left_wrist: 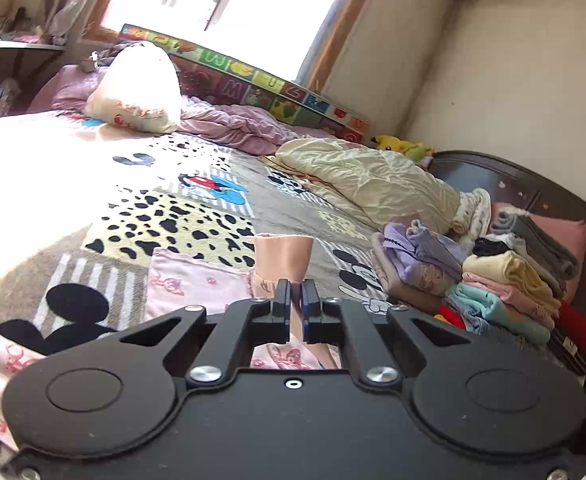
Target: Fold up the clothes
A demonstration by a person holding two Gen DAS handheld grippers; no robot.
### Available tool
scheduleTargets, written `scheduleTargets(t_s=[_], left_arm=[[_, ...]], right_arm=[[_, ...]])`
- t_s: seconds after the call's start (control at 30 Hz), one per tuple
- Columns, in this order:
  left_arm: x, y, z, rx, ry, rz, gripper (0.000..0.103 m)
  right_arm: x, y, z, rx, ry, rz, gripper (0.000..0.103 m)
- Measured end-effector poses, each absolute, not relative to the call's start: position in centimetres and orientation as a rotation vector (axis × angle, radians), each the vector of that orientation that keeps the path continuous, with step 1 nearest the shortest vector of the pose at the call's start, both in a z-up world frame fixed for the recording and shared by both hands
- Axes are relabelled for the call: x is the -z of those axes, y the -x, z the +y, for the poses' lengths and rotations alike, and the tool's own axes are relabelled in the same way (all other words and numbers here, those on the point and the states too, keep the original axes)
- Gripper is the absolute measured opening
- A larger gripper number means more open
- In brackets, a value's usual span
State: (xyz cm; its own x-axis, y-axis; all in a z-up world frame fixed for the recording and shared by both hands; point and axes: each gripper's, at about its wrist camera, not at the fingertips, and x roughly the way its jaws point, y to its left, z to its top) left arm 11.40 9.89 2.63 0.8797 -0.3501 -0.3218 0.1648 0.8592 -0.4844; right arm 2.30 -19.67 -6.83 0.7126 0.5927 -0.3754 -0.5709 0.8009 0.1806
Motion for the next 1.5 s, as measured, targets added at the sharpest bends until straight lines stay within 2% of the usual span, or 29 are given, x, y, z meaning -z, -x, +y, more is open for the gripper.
scheduleTargets(t_s=[0.17,0.3,0.43,0.53,0.6,0.7,0.83,1.03,1.3,1.33,1.4,1.47,1.5], left_arm=[[3.6,-10.4,16.1,0.109,0.668,0.479,0.004],[5.8,-9.8,17.6,0.062,0.747,0.499,0.004],[5.2,-9.1,17.9,0.098,0.782,0.436,0.004],[4.8,-8.4,18.5,0.046,0.778,0.416,0.004],[4.8,-7.7,19.1,0.035,0.805,0.409,0.004],[4.3,-7.1,18.8,0.038,0.756,0.412,0.004],[6.0,-8.0,18.1,-0.051,0.705,0.517,0.003],[4.8,-7.1,18.0,-0.027,0.705,0.436,0.004],[5.0,-6.6,17.7,-0.026,0.681,0.454,0.003],[4.9,-6.8,17.5,-0.023,0.675,0.455,0.003],[4.9,-7.2,17.2,-0.022,0.669,0.460,0.003],[4.9,-7.2,17.2,-0.026,0.668,0.463,0.003],[4.9,-7.2,17.2,-0.027,0.667,0.463,0.003]], right_arm=[[7.3,-2.7,-19.4,-0.626,-0.030,0.433,0.054],[7.9,-3.1,-18.6,-0.610,0.011,0.427,0.054],[7.7,-2.9,-18.2,-0.602,0.043,0.376,0.054],[8.2,-3.7,-17.5,-0.617,0.070,0.409,0.065],[9.2,-4.6,-17.0,-0.611,0.098,0.485,0.068],[8.6,-4.5,-17.2,-0.624,0.079,0.484,0.067],[8.9,-4.4,-17.3,-0.620,0.091,0.498,0.067],[8.7,-4.2,-16.9,-0.638,0.169,0.541,0.068],[8.4,-3.9,-16.7,-0.653,0.231,0.584,0.068],[8.1,-3.9,-16.9,-0.654,0.223,0.574,0.067],[7.4,-3.5,-17.3,-0.638,0.206,0.498,0.056],[7.0,-3.3,-17.5,-0.622,0.195,0.413,0.058],[7.2,-3.7,-17.4,-0.624,0.193,0.417,0.062]])
